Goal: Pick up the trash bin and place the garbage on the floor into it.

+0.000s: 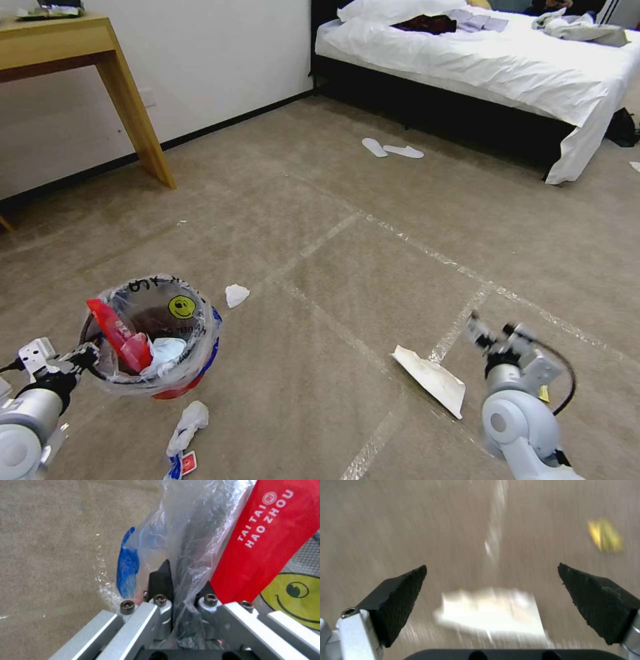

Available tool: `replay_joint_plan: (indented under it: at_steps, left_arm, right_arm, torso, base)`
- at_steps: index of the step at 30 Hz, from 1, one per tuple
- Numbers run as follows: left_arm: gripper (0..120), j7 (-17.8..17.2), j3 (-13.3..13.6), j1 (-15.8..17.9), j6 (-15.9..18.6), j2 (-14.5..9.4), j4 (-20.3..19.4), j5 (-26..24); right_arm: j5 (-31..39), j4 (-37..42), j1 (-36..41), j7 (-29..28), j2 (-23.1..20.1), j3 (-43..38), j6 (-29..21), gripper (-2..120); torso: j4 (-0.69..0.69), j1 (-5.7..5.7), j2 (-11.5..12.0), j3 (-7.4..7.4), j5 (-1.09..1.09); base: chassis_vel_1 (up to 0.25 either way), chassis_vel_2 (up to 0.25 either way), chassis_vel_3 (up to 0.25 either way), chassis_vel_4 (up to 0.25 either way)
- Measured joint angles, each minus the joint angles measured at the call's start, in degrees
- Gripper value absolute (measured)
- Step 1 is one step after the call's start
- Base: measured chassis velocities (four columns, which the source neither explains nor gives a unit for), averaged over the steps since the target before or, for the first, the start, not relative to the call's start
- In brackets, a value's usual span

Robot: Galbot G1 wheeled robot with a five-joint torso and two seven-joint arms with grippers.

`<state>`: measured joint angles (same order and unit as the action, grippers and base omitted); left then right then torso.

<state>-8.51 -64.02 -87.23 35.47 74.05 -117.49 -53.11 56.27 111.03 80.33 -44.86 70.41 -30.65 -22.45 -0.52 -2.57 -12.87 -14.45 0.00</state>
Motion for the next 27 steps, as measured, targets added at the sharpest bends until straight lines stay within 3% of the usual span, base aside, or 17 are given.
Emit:
replay_joint_plan:
  at_steps: [1,5,8,10,15,18,27]
  left_arm:
    - [3,0.0,0.1,0.2,-0.1,0.1,0.3,0.2]
    - [3,0.4,0.2,0.4,-0.4,0.3,0.9,0.4]
    - [3,0.6,0.1,0.4,-0.5,0.4,1.1,0.5]
    - [3,0.8,-0.1,0.4,-0.9,0.6,1.4,0.8]
    - [3,0.9,-0.2,0.4,-1.1,0.8,1.4,1.1]
    - [3,0.9,-0.3,0.5,-1.2,1.2,1.7,1.6]
    - [3,0.9,-0.6,0.4,-1.4,2.8,1.9,2.5]
  right_arm:
    - [1.7,-1.8,-0.2,-1.6,-0.9,1.1,-3.6,100]
    - [-1.0,-5.8,-0.8,-0.1,-4.7,4.1,-9.2,100]
    - [-3.8,-7.3,-1.0,2.1,-6.6,5.4,-11.1,100]
    - [-18.4,-13.1,-2.4,10.1,-11.6,9.3,-13.1,100]
    - [-26.6,-18.7,-5.4,16.8,-15.2,14.6,-13.2,100]
    - [-29.5,-25.9,-11.4,20.4,-17.6,23.5,-11.7,100]
    - [-32.7,-31.6,-19.3,23.4,-18.2,35.3,-11.0,100]
  torso:
    - [0.00,0.00,0.0,0.00,-0.01]
    - [-0.01,0.00,0.0,0.00,0.00]
    - [-0.01,0.00,0.0,0.00,0.00]
    - [-0.01,0.00,0.0,0.00,-0.01]
    - [-0.02,0.00,0.0,0.00,-0.01]
    - [0.00,0.00,0.0,0.00,0.01]
    - [-0.01,0.00,0.0,-0.01,-0.01]
  base:
    - [0.000,0.000,0.000,0.000]
    - [0.000,0.000,0.000,0.000]
    - [0.000,0.000,0.000,0.000]
    - [0.000,0.000,0.000,0.000]
    - [0.000,0.000,0.000,0.000]
    - [0.000,0.000,0.000,0.000]
    - [0.000,0.000,0.000,0.000]
